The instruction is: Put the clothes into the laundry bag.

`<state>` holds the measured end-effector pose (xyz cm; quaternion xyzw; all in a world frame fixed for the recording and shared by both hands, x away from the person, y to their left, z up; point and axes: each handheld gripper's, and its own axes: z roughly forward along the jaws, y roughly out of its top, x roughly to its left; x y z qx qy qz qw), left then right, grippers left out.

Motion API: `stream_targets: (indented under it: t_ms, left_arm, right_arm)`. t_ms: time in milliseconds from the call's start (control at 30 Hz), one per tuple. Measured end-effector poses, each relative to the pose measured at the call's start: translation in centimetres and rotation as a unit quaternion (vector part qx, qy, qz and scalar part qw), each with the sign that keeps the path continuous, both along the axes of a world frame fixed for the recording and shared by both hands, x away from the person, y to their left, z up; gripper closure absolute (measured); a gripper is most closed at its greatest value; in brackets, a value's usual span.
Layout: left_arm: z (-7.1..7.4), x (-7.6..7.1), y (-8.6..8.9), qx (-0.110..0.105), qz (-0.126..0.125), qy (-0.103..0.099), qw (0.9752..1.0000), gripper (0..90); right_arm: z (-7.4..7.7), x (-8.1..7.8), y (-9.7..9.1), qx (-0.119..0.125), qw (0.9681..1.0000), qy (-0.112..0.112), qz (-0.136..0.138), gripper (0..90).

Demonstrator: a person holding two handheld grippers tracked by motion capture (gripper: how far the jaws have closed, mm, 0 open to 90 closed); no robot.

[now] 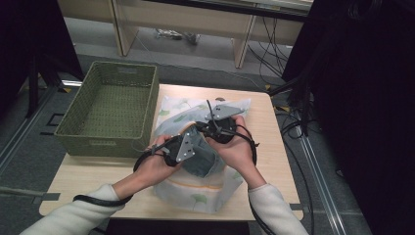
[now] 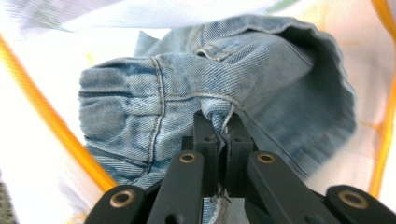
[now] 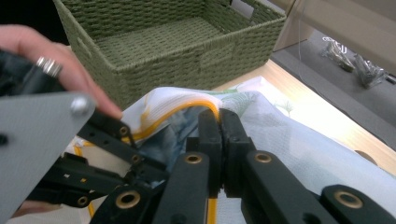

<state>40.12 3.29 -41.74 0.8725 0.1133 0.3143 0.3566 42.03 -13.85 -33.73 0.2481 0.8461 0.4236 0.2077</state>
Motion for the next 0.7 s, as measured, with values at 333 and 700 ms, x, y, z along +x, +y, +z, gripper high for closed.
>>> stream_targets:
  t_ms: [333, 700]
  left_arm:
    - [2.6, 0.6, 0.2, -0.028, 0.015, -0.031, 0.9990, 86.2]
    - [0.3, 1.0, -1.6, 0.000, 0.022, -0.067, 0.9975, 85.4]
  right_arm:
    - [0.9, 0.0, 0.0, 0.011, 0.9998, -0.017, -0.002, 90.0]
    - [0.7, 0.2, -0.1, 0.018, 0.9996, -0.018, -0.015, 90.0]
